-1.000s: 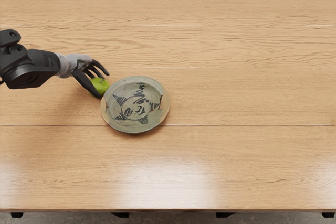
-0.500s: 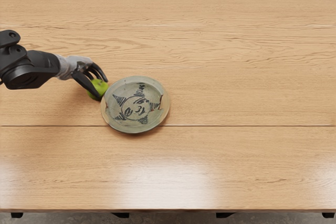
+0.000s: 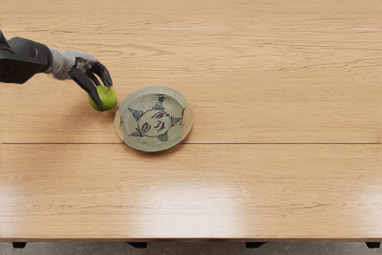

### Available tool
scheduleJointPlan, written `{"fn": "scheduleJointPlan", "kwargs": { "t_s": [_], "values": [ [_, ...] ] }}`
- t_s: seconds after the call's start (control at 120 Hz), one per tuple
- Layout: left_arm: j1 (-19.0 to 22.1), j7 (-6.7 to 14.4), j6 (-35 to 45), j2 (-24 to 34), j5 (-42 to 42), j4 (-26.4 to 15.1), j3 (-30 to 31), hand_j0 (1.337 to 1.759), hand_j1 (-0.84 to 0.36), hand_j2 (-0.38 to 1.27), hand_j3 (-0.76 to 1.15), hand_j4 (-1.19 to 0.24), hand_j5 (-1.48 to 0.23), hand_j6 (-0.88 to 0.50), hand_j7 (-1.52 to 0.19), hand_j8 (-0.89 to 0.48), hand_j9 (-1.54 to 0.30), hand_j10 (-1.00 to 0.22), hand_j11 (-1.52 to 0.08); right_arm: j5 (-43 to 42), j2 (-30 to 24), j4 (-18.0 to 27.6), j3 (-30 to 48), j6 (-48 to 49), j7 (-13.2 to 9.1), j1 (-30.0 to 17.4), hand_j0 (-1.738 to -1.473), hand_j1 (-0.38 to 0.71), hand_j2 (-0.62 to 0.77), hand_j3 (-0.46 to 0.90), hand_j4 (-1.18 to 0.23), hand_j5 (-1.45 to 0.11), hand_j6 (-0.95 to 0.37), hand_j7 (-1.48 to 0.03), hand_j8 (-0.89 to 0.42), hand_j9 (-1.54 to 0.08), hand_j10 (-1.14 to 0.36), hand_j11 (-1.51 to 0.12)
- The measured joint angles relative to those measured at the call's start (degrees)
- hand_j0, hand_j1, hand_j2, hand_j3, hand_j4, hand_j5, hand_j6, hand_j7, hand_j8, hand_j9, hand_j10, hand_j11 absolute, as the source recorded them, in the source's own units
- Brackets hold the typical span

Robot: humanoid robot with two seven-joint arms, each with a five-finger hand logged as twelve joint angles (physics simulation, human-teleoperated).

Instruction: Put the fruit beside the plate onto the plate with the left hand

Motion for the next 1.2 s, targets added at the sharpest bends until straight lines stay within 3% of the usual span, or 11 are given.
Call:
{"fn": "scheduleJointPlan", "kwargs": {
  "t_s": [0.333, 0.467, 0.617, 0.75, 0.883, 1.025, 1.2],
  "values": [
    [-0.82, 8.68, -4.90, -1.50, -0.61, -1.56, -10.26, 1.656, -0.35, 0.68, 0.00, -0.73, -1.06, -0.41, -1.02, -0.38, -1.00, -0.60, -1.01, 0.00, 0.00, 0.00, 0.00, 0.00, 0.00, -0.01, -1.658, -0.35, 0.00, 0.00, 0.00, 0.00, 0.00, 0.00, 0.00, 0.00, 0.00, 0.00],
    [-1.50, 11.39, -6.02, -5.42, -1.87, -2.83, -12.25, 1.656, -0.36, 0.70, 0.00, -0.73, -1.07, -0.41, -1.02, -0.38, -1.01, -0.60, -1.01, 0.00, 0.00, 0.00, 0.00, 0.00, 0.00, 0.00, -1.658, -0.35, 0.00, 0.00, 0.00, 0.00, 0.00, 0.00, 0.00, 0.00, 0.00, 0.00],
    [-0.99, 12.19, -6.31, -6.34, -2.45, -3.77, -12.84, 1.656, -0.36, 0.68, 0.00, -0.73, -1.05, -0.41, -1.00, -0.39, -0.99, -0.60, -1.00, 0.00, 0.00, 0.00, 0.00, 0.00, 0.00, 0.00, -1.658, -0.35, 0.00, 0.00, 0.00, 0.00, 0.00, 0.00, 0.00, 0.00, 0.00, 0.00],
    [-1.21, 12.38, -6.28, -6.26, -2.44, -4.65, -13.00, 1.657, -0.10, 0.37, 0.00, -0.45, -0.63, -0.28, -0.61, -0.27, -0.60, -0.38, -0.61, 0.00, 0.00, 0.00, 0.00, 0.00, 0.00, 0.00, -1.658, -0.35, 0.00, 0.00, 0.00, 0.00, 0.00, 0.00, 0.00, 0.00, 0.00, 0.00],
    [-0.52, 12.43, -7.34, -2.65, -5.40, -6.32, -14.24, 1.658, 0.10, 0.20, 0.00, -0.25, -0.35, -0.16, -0.34, -0.15, -0.33, -0.21, -0.33, 0.00, 0.00, 0.00, 0.00, 0.00, 0.00, -0.01, -1.658, -0.35, 0.00, 0.00, 0.00, 0.00, 0.00, 0.00, 0.00, 0.00, 0.00, 0.00],
    [7.73, 12.45, -9.64, 6.83, -9.43, -7.17, -22.21, 1.658, 0.21, 0.10, 0.00, -0.14, -0.19, -0.10, -0.19, -0.09, -0.18, -0.12, -0.18, 0.00, 0.00, 0.00, 0.00, 0.00, 0.00, -0.01, -1.658, -0.35, 0.00, 0.00, 0.00, 0.00, 0.00, 0.00, 0.00, 0.00, 0.00, 0.00],
    [12.68, 12.45, -10.29, 14.39, -14.26, -6.98, -26.65, 1.658, 0.27, 0.05, 0.00, -0.07, -0.10, -0.06, -0.10, -0.05, -0.10, -0.07, -0.10, 0.00, 0.00, 0.00, 0.00, 0.00, 0.00, -0.01, -1.658, -0.35, 0.00, 0.00, 0.00, 0.00, 0.00, 0.00, 0.00, 0.00, 0.00, 0.00]
  ]
}}
